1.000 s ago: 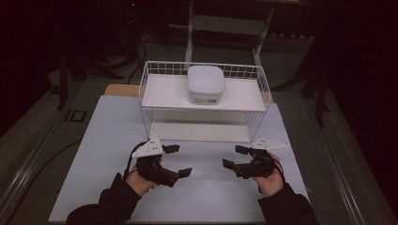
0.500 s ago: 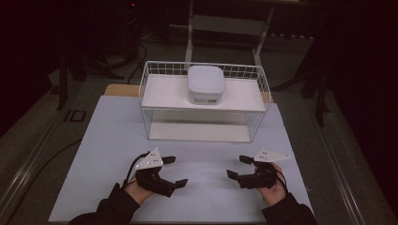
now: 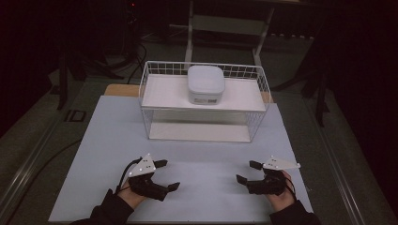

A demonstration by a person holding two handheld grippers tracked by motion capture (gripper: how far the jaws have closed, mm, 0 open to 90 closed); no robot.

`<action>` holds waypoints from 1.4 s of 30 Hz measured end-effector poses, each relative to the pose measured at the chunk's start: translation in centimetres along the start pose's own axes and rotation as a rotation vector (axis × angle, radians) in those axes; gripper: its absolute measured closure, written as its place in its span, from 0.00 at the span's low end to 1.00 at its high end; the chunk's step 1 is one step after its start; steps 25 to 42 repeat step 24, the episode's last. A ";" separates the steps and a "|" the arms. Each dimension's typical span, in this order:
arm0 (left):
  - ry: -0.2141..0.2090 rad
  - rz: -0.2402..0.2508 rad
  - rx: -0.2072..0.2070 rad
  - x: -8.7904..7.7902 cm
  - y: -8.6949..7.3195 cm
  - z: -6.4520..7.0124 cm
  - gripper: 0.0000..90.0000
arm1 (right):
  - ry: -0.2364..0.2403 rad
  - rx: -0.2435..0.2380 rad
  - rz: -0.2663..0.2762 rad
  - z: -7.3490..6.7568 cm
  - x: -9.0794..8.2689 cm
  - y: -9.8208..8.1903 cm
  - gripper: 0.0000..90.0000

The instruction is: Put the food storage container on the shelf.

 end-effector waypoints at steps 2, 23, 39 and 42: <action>0.013 0.010 -0.001 -0.4 -0.2 -0.2 0.08 | -0.015 0.010 0.008 0.3 -0.3 -0.2 0.18; 0.098 0.057 -0.044 -2.2 -0.9 -1.1 0.08 | -0.028 0.051 0.022 1.4 -1.0 -0.9 0.18; 0.099 0.057 -0.043 -2.2 -0.9 -1.1 0.08 | -0.022 0.052 0.022 1.4 -1.0 -0.8 0.18; 0.099 0.057 -0.043 -2.2 -0.9 -1.1 0.08 | -0.022 0.052 0.022 1.4 -1.0 -0.8 0.18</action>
Point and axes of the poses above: each handheld gripper's, and its own axes: x roughly forward along the jaws, y roughly out of its top, z roughly to its right, the point moved 2 cm from there along x, roughly forward along the jaws, and after that the axes turned 10 degrees about -z, right-handed, at the moved point
